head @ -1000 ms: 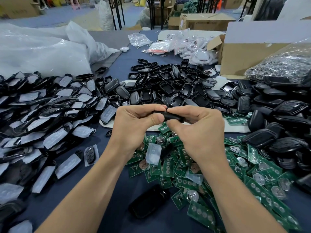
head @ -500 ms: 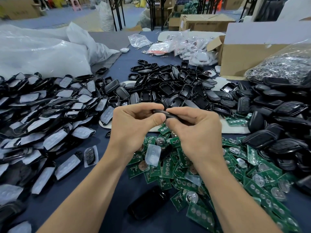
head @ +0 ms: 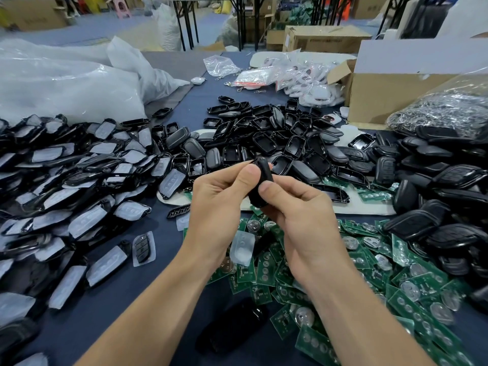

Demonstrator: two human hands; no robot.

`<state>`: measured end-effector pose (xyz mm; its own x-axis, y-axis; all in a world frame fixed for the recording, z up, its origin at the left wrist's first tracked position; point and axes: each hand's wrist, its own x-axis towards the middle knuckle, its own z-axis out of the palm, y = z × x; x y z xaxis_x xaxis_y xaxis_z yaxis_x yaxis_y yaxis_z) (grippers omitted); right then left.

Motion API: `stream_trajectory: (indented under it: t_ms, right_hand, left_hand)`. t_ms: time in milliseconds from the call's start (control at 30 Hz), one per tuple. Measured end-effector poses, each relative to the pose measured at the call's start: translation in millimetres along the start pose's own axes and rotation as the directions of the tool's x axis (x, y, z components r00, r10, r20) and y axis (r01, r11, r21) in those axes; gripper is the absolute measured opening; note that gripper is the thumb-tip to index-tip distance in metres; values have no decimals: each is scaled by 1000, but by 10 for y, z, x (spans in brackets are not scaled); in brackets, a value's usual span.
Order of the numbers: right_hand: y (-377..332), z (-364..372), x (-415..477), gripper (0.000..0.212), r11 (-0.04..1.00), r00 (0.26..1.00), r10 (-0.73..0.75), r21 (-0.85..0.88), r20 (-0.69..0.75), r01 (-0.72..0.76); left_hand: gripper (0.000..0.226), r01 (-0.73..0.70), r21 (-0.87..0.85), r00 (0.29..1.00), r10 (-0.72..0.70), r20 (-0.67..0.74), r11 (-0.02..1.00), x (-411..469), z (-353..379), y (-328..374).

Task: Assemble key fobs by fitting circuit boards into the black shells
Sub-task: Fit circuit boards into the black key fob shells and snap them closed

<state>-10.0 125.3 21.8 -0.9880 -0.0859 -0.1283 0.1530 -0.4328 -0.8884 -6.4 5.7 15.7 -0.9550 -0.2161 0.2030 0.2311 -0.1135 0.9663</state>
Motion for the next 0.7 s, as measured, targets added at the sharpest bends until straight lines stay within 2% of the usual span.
stream_trajectory:
  t_ms: [100, 367, 467, 500, 600, 633, 667, 700]
  right_hand:
    - [10, -11, 10, 19, 999, 999, -23, -29, 25, 24]
    - [18, -67, 33, 15, 994, 994, 68, -88, 87, -60]
    - [-6, -87, 39, 26, 985, 976, 141, 75, 164, -155]
    - [-18, -88, 40, 29, 970, 969, 173, 138, 174, -198]
    - [-19, -90, 44, 16, 935, 956, 218, 240, 198, -262]
    - [-24, -83, 37, 13, 944, 960, 199, 226, 196, -241]
    - [-20, -95, 35, 16, 977, 977, 138, 143, 163, -161]
    - [-21, -116, 40, 23, 1000, 995, 19, -27, 98, -16]
  left_hand:
    - [20, -32, 80, 999, 33, -7, 996, 0, -17, -2]
    - [21, -125, 200, 992, 127, 3, 972, -18, -50, -10]
    - [12, -123, 186, 991, 112, 68, 975, -15, -39, -9]
    - [16, -118, 178, 990, 103, 95, 977, -9, -34, -14]
    - [31, -95, 155, 993, 83, 86, 983, 3, -26, -42]
    - [31, -100, 173, 994, 89, 69, 980, -5, -28, -45]
    - [30, -117, 223, 993, 108, 51, 968, -21, -30, -47]
    - [29, -141, 300, 990, 135, 39, 943, -39, -40, -50]
